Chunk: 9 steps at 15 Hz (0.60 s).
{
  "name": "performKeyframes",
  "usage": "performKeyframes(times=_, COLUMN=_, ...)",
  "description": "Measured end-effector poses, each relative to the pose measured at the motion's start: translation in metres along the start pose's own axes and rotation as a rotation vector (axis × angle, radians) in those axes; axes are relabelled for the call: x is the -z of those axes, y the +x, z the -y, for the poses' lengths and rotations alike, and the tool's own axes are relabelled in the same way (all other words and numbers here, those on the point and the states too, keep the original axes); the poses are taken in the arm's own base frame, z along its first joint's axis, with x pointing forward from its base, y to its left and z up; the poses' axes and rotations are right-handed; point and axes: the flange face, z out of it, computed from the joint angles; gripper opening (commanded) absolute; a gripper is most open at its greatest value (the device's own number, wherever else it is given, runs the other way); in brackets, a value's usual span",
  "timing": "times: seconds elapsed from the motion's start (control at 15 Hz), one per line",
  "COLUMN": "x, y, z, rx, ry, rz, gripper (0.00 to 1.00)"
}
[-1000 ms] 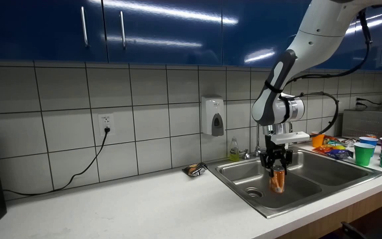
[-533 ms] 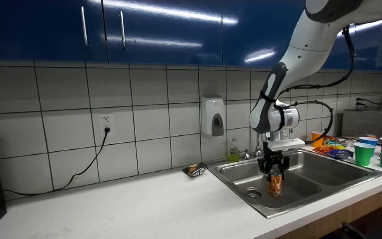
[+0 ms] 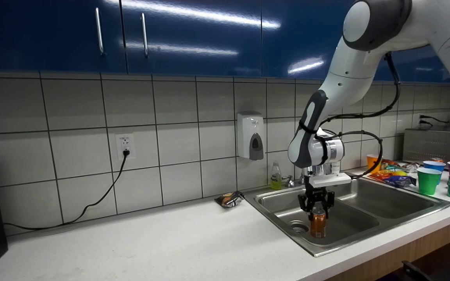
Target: Put the can in the sink
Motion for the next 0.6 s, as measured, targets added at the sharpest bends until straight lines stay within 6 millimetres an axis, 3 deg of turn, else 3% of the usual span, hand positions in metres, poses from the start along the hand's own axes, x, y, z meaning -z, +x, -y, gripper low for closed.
performKeyframes(times=0.6, x=-0.042, y=0.023, z=0.013, rx=0.015, ry=0.002, rz=0.017, gripper=0.38)
